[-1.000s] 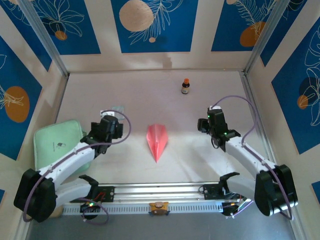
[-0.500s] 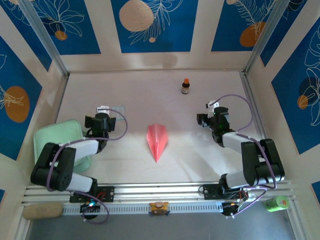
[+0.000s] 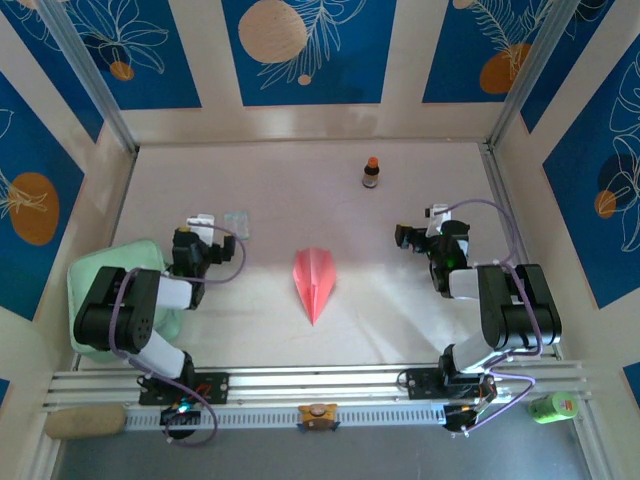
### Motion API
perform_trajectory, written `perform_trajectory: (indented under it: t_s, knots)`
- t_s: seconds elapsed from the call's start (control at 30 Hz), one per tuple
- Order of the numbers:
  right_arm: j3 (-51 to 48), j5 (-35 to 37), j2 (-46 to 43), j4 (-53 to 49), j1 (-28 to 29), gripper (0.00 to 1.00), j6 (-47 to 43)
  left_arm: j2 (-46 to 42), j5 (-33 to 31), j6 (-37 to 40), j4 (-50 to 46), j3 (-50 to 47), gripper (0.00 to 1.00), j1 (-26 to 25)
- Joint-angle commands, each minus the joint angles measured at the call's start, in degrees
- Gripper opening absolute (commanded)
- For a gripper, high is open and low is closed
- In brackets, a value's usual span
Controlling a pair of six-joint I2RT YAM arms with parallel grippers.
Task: Fold a paper plane with a square sheet of paper (pick it up from the middle)
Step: Reset both arms
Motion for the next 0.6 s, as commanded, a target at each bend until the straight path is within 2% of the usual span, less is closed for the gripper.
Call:
perform_trajectory:
  t_s: [0.0,0.57]
  knots:
    - [-0.2,5.1,0.0,3.6,0.6,0.99,1.2,0.3,1.5,-1.8,1.1,1.1,1.0,0.7]
    - [-0.2,4.7,0.1,3.4,0.4,0.99,1.3,0.1,1.3,-1.8,2.3,0.4,1.0,0.7]
